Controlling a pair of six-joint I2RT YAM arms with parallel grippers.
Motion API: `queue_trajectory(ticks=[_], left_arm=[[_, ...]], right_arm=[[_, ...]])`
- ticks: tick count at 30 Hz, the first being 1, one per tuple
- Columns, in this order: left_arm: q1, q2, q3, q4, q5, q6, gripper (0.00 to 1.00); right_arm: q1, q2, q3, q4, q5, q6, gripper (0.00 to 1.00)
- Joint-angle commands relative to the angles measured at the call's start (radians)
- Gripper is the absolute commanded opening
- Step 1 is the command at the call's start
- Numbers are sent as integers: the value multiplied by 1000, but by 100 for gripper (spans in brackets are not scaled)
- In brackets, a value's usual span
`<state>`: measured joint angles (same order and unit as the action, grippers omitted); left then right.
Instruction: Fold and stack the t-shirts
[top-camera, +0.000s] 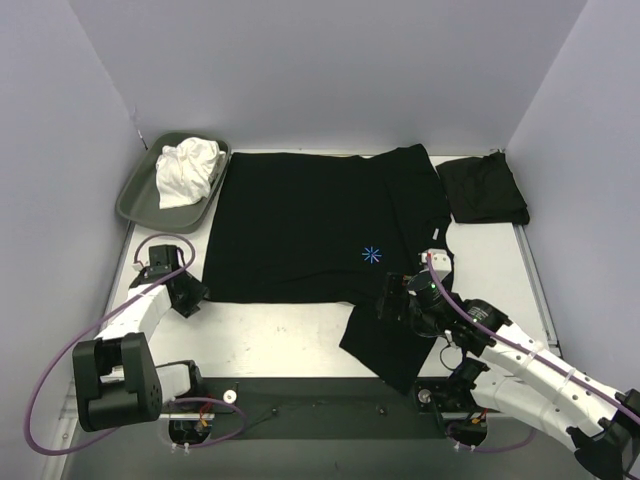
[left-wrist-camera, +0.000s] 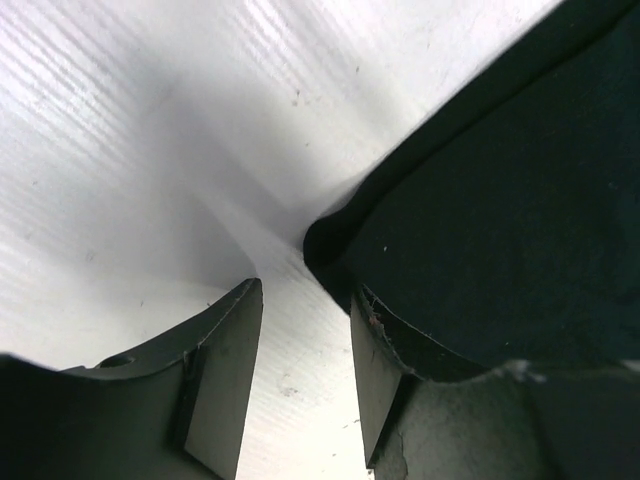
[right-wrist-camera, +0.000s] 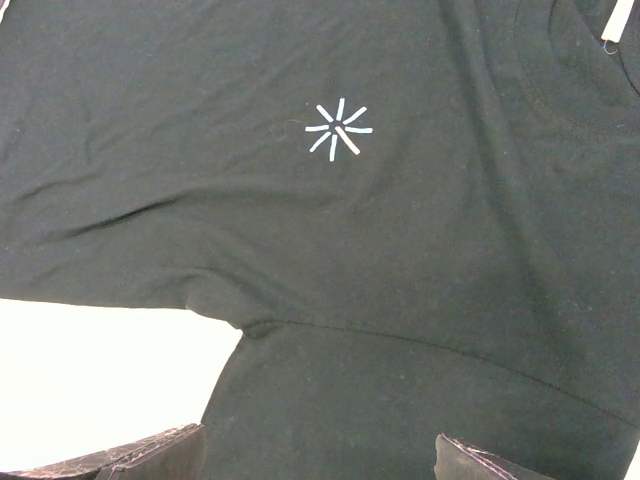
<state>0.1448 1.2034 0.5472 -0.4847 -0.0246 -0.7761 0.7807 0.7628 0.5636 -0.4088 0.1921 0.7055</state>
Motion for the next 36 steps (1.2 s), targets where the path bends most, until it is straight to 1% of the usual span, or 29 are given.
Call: queue_trajectory(ticks=[1,6,16,20,21,22,25,28,29,30,34,36], left_arm=[[10,48,23,73,-14,-17,51],[10,81,33,106,-15,-34,51],[9,140,43,113,-26,-43,52],[9,169,45,123,-34,-48,50],[9,180,45,127,-29,-49,47],[9,186,45,133,-28,-51,39],[9,217,46,152,-21,-54,22],[10,239,45,162,-17,-57,13],[9,240,39,172,-15,-58,3],[9,239,36,172,-14,-57,0],[-1,200,23,175,12,-43,0],[-7,138,14,166,23,-42,0]], right_arm=[[8,0,-4,-1,6,3,100],[9,6,-5,7,3,-3,100],[9,26,-7,22,-10,-5,100],[8,29,-4,24,-16,-3,100],[9,29,-2,24,-16,-3,100],[9,27,-4,22,-17,-3,100],[9,23,-5,21,-20,-1,100],[11,6,-10,16,-16,0,100],[11,3,-14,10,-14,2,100],[11,-8,-16,5,-13,2,100],[11,-23,-22,-25,-11,11,100],[14,-37,-28,-64,-17,18,100]])
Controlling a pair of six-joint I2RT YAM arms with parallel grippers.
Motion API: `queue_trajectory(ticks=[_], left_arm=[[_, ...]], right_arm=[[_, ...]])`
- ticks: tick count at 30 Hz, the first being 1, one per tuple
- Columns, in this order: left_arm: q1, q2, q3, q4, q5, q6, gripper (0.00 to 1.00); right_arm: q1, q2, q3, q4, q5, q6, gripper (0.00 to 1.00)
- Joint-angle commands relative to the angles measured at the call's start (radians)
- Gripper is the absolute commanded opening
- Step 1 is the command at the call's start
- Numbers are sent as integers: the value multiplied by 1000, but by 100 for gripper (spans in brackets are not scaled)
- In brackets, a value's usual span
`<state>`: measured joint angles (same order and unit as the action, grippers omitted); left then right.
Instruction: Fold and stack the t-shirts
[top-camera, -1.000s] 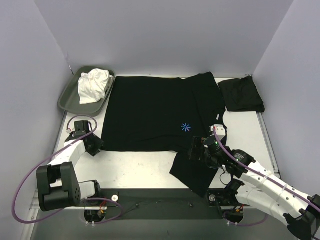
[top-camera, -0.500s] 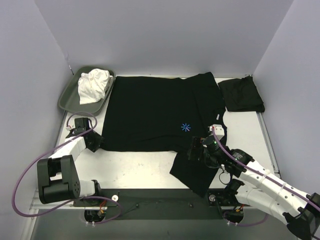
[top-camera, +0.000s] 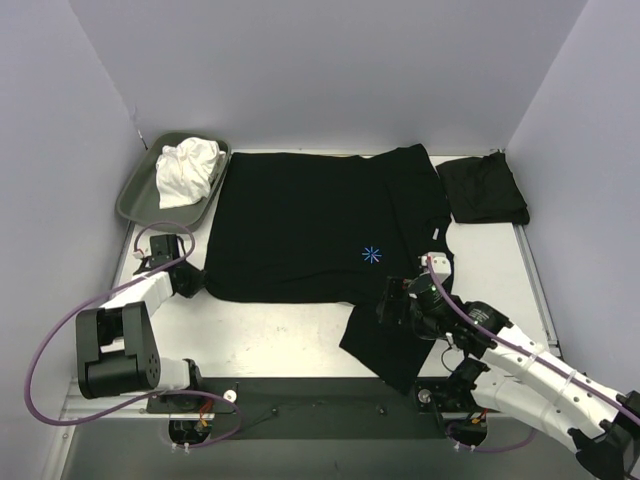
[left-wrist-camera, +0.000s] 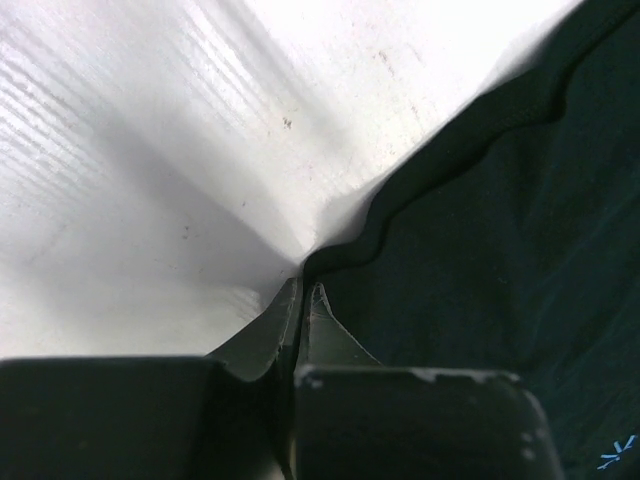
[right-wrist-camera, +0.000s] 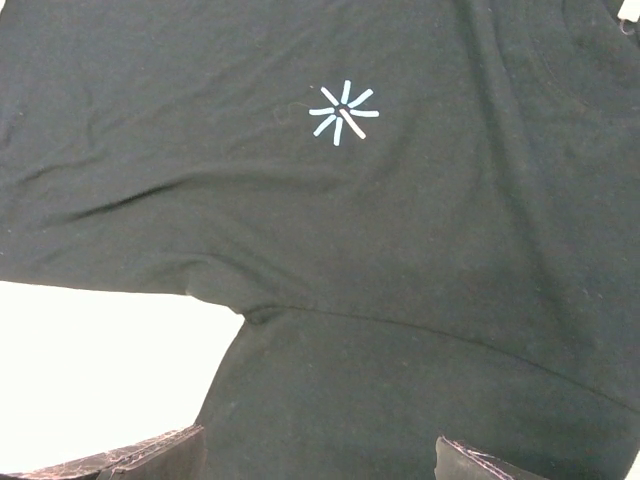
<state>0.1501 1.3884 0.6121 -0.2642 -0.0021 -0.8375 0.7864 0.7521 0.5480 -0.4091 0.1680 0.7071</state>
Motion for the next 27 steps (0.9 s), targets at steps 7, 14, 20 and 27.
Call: queue_trajectory(ticks=[7,14,20,27], left_arm=[[-12,-261,-63,-136,53,34,0],[-11,-344,-72,-130,139,28,0],[-12,-324,-107,-55,211,12,0],[-12,-296,-140,-3,252,12,0]], right_arm=[[28,-115,-72,-224,-41,92,100],[184,-215,-183,-316,-125,305,98],[284,-215,-223,-335,-159,417,95],[424,-76,-178,-277,-148,505,94]])
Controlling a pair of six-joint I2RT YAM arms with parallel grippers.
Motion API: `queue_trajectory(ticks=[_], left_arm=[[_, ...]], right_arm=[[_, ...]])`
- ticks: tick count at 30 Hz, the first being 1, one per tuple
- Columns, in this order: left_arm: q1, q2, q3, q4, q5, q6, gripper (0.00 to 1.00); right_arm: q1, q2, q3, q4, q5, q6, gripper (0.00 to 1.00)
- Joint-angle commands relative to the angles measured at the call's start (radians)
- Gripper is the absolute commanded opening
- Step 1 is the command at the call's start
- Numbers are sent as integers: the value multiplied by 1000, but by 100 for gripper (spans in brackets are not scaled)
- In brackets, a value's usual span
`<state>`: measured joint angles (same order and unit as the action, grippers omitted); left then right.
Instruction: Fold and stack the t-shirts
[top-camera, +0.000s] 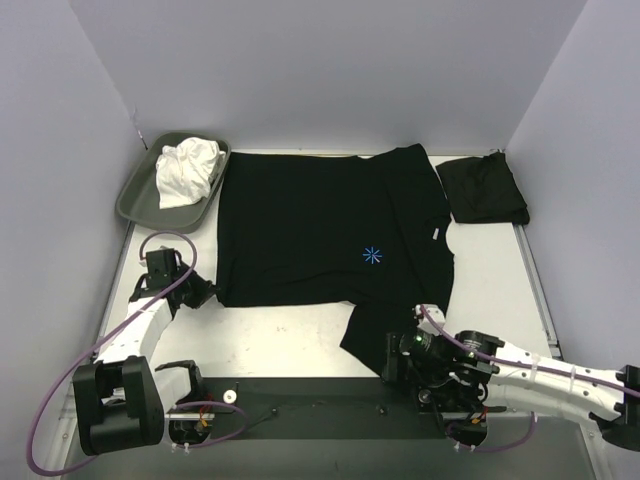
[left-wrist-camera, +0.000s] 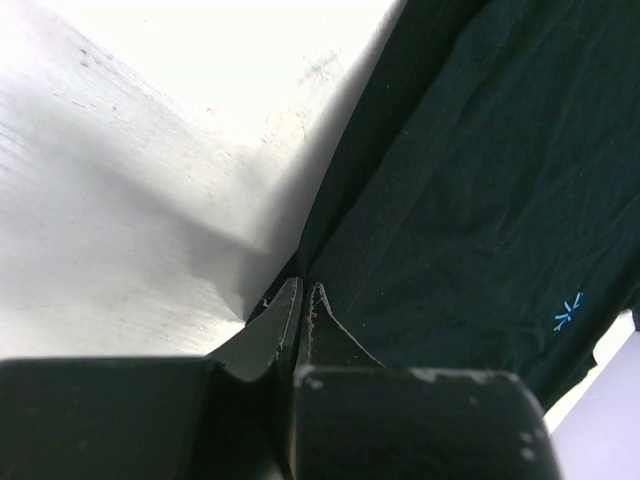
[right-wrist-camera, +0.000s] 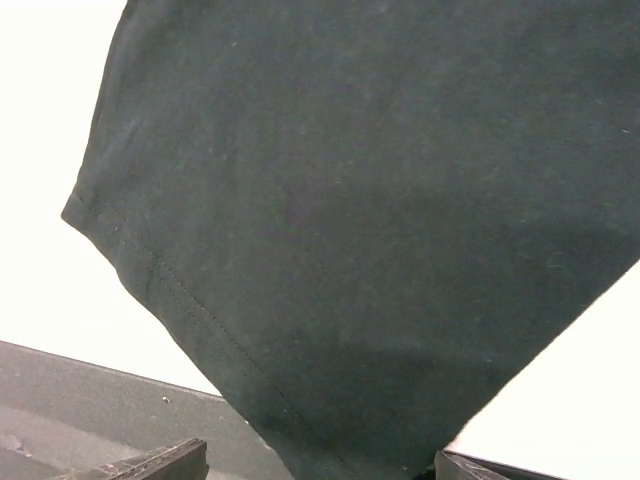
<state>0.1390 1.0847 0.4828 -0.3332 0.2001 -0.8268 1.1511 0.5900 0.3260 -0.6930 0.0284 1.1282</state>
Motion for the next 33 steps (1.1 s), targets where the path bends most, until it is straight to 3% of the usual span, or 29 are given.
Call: queue_trajectory(ticks=[1,5,12,25,33], left_arm=[[-1,7,-12,72,51,2,0],[1,6,-10,77,68,6,0],[1,3,-9,85,79,9,0],[2,11,-7,91,96,9,0],[2,7,-7,86,90,15,0]], right_arm=[[71,112,51,21,-5,93,94],[154,269,84,58,13,114,94],[225,387,143,79,47,139,93],[234,352,73,60,76,191,91],[237,288,177,-137,215,182,88]])
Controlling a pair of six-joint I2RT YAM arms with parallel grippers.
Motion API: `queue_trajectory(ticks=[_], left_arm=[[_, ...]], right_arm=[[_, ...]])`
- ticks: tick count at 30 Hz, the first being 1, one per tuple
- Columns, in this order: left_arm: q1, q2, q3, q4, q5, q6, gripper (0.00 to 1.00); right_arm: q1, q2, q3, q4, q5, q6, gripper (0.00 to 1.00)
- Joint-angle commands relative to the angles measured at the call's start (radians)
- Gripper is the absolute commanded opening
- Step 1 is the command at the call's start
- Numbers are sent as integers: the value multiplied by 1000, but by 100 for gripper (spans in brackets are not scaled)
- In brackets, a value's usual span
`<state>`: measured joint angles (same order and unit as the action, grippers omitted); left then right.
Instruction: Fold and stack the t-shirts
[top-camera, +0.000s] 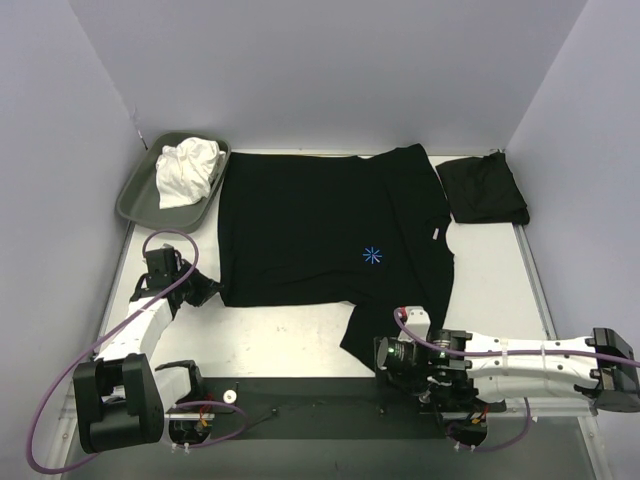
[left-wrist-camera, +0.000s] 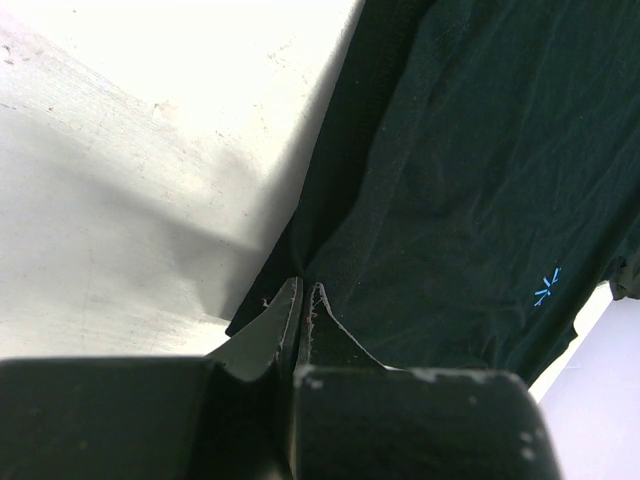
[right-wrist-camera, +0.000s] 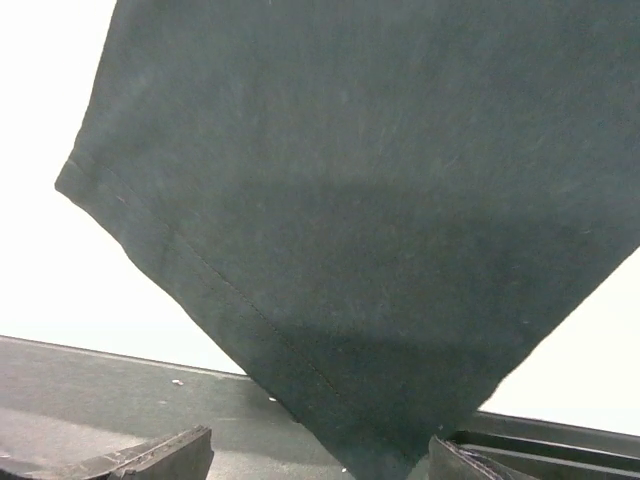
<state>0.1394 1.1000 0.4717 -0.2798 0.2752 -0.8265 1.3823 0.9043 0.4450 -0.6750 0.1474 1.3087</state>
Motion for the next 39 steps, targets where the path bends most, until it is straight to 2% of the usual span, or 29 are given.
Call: queue_trajectory(ticks=[1,13,18,33,39], left_arm=[[2,-8,4,36,15,13,0],[3,-11,-2,36,12,17,0],[2,-6,-1,39,15,17,0],[6,-11,1,34,12,23,0],[11,-6,1,36,13,24,0]], right_arm=[[6,-25,60,-162,95,0,88],[18,19,-37,-133,70,29,88],[18,44,-81,-66,55,35,88],[6,218,-16,38,90,-28,88],[-2,225,-6,51,98,-39,88]])
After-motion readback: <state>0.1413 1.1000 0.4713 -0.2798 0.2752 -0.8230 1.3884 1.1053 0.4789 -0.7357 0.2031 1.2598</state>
